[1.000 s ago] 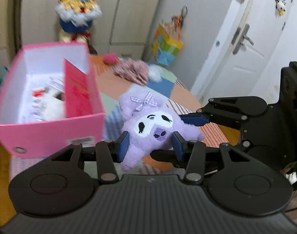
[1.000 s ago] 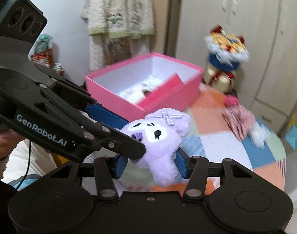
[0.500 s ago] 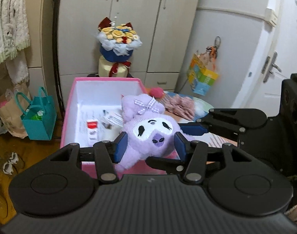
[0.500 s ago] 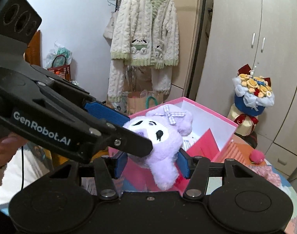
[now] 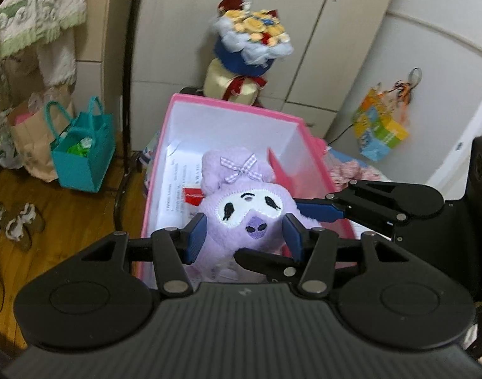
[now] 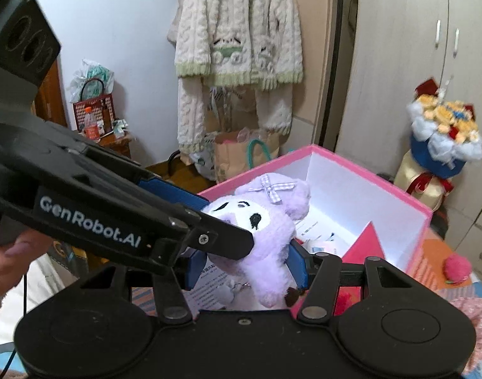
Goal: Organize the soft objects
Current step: 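Carry the purple plush into the pink box and open the left gripper, then withdraw the left tool from the pink box toward the table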
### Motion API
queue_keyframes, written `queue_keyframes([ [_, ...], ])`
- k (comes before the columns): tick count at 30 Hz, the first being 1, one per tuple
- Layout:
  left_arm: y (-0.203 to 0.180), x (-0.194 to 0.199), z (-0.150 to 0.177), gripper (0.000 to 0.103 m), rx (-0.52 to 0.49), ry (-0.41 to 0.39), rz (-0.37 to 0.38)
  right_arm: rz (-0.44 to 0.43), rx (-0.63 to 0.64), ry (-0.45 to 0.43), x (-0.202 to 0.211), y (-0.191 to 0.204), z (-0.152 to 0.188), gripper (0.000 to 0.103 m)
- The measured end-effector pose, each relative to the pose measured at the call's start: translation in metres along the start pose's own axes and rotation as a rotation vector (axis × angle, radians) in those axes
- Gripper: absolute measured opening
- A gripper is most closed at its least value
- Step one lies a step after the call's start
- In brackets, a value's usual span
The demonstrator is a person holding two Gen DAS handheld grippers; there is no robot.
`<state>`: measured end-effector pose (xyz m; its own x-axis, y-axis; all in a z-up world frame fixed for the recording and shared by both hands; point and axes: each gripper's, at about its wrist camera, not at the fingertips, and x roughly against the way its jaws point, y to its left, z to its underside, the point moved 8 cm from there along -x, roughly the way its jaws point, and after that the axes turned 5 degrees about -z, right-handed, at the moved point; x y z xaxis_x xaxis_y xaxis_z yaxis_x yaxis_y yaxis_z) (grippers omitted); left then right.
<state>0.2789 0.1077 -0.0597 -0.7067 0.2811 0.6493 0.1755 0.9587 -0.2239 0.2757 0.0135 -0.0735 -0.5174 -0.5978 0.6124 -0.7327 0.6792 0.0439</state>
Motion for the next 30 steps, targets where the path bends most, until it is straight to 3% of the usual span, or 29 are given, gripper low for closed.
queue_keyframes([
  [6,0.008,-0.019,0.004,0.053,0.003,0.028,-0.039,-0.028,-0.043,0.062,-0.029,-0.011,0.005,0.061],
  [10,0.006,-0.004,0.012,0.056,-0.066,-0.047,-0.134,0.041,0.001,0.078,-0.027,-0.01,0.016,0.06],
  [13,-0.002,0.012,0.016,0.057,-0.104,-0.085,-0.154,0.025,0.018,0.047,-0.008,0.0,0.024,0.061],
  [19,-0.028,0.052,0.015,0.065,-0.175,-0.168,-0.11,0.045,-0.013,-0.052,0.052,0.002,0.033,0.061],
  [22,-0.045,0.065,0.021,0.066,-0.202,-0.17,-0.071,0.052,-0.063,-0.094,0.087,-0.006,0.04,0.064],
  [30,-0.104,0.082,0.038,0.066,-0.287,-0.178,0.024,0.138,-0.119,-0.113,0.152,-0.027,0.078,0.068],
])
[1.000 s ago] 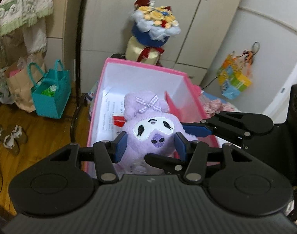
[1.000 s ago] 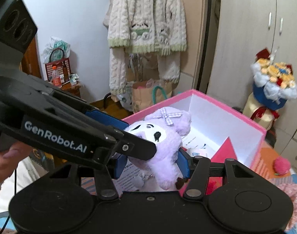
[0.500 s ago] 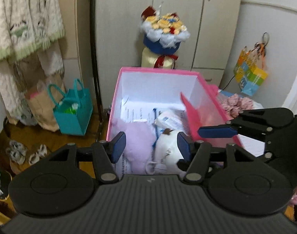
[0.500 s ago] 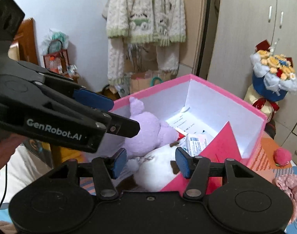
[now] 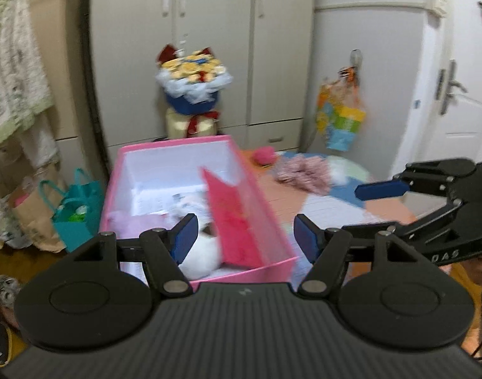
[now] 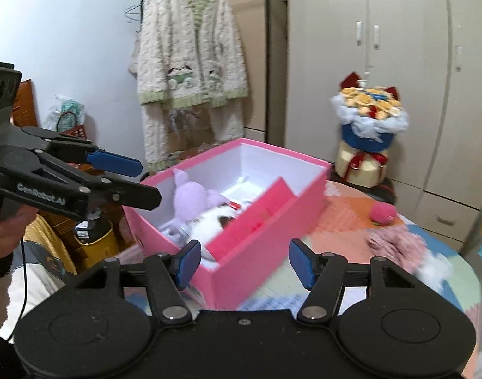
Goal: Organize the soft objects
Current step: 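Withdraw the left tool from the pink box toward the table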
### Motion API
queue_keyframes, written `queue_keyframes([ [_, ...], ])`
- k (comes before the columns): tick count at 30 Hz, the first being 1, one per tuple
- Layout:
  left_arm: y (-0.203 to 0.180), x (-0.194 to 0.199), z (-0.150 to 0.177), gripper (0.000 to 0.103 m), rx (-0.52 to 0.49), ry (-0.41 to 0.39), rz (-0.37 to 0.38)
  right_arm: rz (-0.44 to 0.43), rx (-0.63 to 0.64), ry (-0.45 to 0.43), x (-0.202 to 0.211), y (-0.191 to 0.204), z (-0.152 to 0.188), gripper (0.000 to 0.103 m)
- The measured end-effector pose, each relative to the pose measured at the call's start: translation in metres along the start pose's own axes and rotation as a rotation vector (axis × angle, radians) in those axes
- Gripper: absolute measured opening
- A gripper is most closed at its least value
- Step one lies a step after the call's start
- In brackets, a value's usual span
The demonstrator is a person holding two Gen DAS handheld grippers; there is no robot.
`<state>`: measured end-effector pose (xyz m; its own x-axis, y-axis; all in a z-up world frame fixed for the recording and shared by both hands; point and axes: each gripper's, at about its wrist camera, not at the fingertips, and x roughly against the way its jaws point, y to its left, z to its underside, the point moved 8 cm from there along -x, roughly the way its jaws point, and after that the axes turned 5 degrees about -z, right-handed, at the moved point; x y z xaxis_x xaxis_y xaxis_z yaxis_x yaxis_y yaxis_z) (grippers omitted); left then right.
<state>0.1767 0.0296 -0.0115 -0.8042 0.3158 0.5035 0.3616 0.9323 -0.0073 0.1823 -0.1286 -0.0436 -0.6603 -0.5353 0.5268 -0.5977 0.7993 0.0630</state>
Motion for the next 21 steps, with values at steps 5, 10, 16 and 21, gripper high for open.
queue_keyframes([
  [5,-0.044,0.009,-0.014,0.068,-0.013,-0.05,0.083,0.071,-0.037,-0.039,0.035,-0.028,0.014,0.074],
  [10,-0.08,0.007,-0.031,0.071,-0.034,-0.093,0.137,0.142,-0.095,-0.053,0.063,-0.068,0.029,0.075],
  [16,-0.116,-0.042,-0.038,0.072,-0.033,-0.045,0.139,0.15,-0.092,-0.09,0.074,-0.113,0.03,0.075],
  [21,-0.126,-0.087,-0.046,0.076,0.044,-0.054,0.131,0.192,-0.031,-0.082,0.064,-0.15,0.024,0.078],
])
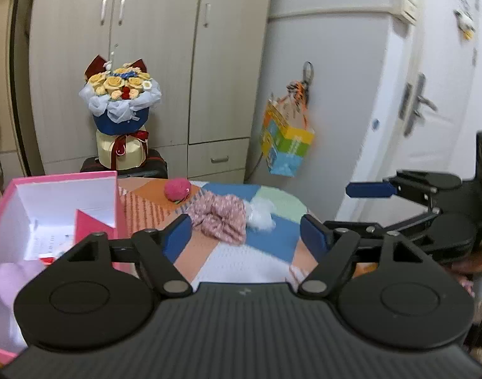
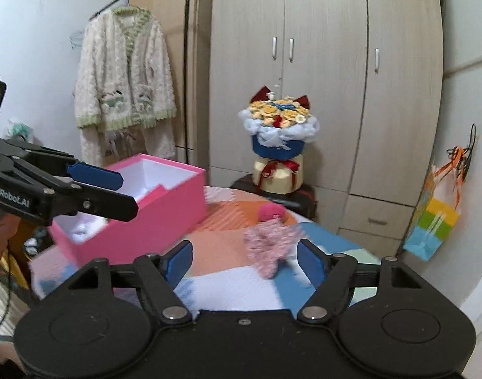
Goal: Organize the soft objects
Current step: 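Withdraw the left tool from the pink box toward the table, then grasp the pink floral scrunchie with the left gripper while the right gripper grasps the white bath puff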
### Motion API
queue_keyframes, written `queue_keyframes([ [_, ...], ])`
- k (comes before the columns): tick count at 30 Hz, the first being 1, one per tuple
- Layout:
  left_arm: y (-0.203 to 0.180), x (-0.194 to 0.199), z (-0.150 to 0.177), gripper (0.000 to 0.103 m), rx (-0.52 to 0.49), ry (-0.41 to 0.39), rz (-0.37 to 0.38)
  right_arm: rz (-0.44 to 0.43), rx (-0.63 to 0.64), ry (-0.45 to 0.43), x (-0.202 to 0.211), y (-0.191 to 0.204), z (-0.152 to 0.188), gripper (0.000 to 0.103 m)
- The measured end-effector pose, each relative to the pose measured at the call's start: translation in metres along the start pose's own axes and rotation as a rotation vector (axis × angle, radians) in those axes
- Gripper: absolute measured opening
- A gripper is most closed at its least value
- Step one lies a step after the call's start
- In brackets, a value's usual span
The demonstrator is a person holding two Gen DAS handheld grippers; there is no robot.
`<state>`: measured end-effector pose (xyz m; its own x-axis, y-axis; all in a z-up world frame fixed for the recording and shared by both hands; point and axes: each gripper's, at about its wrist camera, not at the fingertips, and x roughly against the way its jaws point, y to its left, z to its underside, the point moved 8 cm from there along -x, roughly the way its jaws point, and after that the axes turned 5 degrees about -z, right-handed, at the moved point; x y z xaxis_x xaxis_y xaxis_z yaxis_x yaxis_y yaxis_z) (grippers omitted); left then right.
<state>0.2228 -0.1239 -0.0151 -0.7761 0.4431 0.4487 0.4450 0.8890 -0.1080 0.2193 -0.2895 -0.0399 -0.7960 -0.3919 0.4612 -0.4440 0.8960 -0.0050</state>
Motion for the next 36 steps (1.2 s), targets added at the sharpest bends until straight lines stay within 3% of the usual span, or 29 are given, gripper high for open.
queue_keyframes([
  [5,-0.002,-0.042,-0.009,0.079,0.092,-0.003,-0.026,0.03,-0.022,-0.001,-0.033,-0.045,-0.003,0.078],
  [8,-0.007,-0.069,-0.013,0.079,0.125,0.01,-0.04,0.027,-0.112,-0.012,-0.059,-0.077,-0.008,0.078],
  [13,-0.005,-0.122,-0.012,0.079,0.179,0.067,-0.124,0.001,-0.168,0.047,-0.103,-0.111,0.004,0.078],
  [21,0.022,-0.202,-0.007,0.079,0.316,0.171,-0.255,-0.034,-0.176,0.137,-0.168,-0.124,0.034,0.078],
  [26,0.038,-0.237,0.019,0.079,0.39,0.237,-0.325,-0.074,-0.161,0.156,-0.19,-0.124,0.042,0.078],
  [31,0.054,-0.247,0.045,0.079,0.475,0.279,-0.364,-0.105,-0.159,0.182,-0.205,-0.124,0.052,0.078],
  [34,0.054,-0.246,0.049,0.079,0.479,0.256,-0.372,-0.1,-0.147,0.21,-0.214,-0.124,0.06,0.077],
  [36,0.052,-0.246,0.05,0.076,0.477,0.254,-0.367,-0.08,-0.143,0.23,-0.218,-0.124,0.067,0.068],
])
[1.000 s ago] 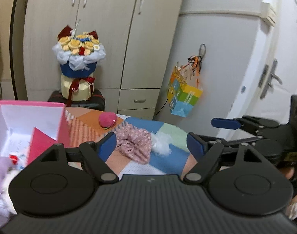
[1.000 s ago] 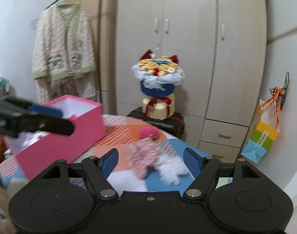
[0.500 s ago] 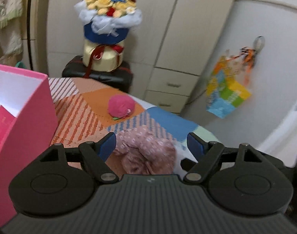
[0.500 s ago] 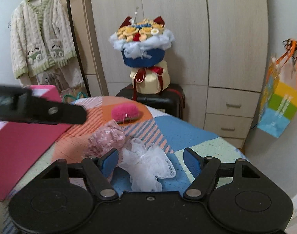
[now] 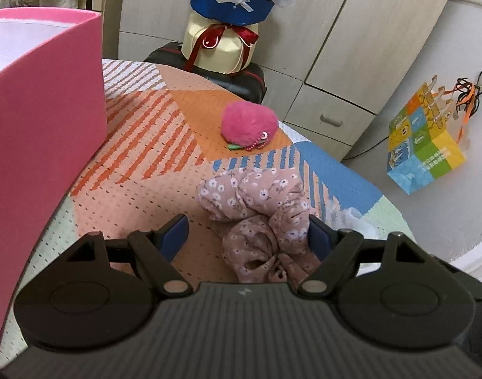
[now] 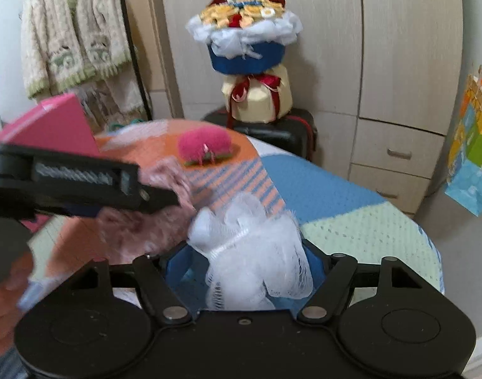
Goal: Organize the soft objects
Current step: 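Grasp the pink floral scrunchie with the left gripper while the right gripper grasps the white bath puff, then carry the scrunchie with the left gripper while the right gripper carries the bath puff into the pink box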
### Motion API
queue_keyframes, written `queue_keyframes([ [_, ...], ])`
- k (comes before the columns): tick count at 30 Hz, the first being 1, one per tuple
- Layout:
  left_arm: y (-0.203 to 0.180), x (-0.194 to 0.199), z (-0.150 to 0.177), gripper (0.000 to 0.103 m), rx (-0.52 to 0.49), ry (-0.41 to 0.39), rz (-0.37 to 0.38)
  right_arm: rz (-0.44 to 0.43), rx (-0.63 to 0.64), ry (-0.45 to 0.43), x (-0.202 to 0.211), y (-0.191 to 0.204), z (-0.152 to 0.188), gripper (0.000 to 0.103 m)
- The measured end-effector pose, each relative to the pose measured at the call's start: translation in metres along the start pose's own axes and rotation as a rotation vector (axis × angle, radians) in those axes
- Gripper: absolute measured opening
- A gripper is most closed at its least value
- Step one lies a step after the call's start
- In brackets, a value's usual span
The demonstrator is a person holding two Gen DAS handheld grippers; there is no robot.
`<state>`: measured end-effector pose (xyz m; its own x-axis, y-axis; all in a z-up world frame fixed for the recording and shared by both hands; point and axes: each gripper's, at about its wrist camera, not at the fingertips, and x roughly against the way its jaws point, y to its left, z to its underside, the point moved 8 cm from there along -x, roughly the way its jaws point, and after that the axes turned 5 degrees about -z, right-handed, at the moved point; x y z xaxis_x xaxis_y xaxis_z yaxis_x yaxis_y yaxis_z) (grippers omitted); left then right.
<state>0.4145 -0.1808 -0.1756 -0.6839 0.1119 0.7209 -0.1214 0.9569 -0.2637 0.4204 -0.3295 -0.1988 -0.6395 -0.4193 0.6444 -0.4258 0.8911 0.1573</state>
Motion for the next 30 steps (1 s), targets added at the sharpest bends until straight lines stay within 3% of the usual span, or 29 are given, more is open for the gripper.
queue_keyframes([
  [1,0.0,0.0,0.002,0.074,-0.008,-0.001,-0.003,0.008,0.0,-0.007,0.0,0.0,0.002,0.065],
  [4,-0.006,0.001,0.008,0.054,-0.07,-0.008,-0.021,0.004,-0.014,-0.025,0.008,0.0,0.007,0.05],
  [5,-0.008,0.002,0.01,0.042,-0.096,-0.012,-0.02,0.009,-0.018,-0.029,0.011,0.001,0.009,0.047],
  [6,-0.01,0.003,0.012,0.032,-0.113,-0.013,-0.015,0.011,-0.017,-0.029,0.013,0.002,0.011,0.045],
  [9,-0.012,0.008,0.015,0.02,-0.141,-0.029,-0.018,0.035,-0.01,-0.034,0.019,0.009,0.018,0.043],
  [24,-0.004,0.085,0.048,0.019,-0.275,-0.048,0.175,0.139,-0.082,-0.082,0.085,0.054,0.043,0.044],
  [30,0.003,0.125,0.063,0.019,-0.317,-0.056,0.287,0.196,-0.102,-0.036,0.102,0.075,0.063,0.044],
])
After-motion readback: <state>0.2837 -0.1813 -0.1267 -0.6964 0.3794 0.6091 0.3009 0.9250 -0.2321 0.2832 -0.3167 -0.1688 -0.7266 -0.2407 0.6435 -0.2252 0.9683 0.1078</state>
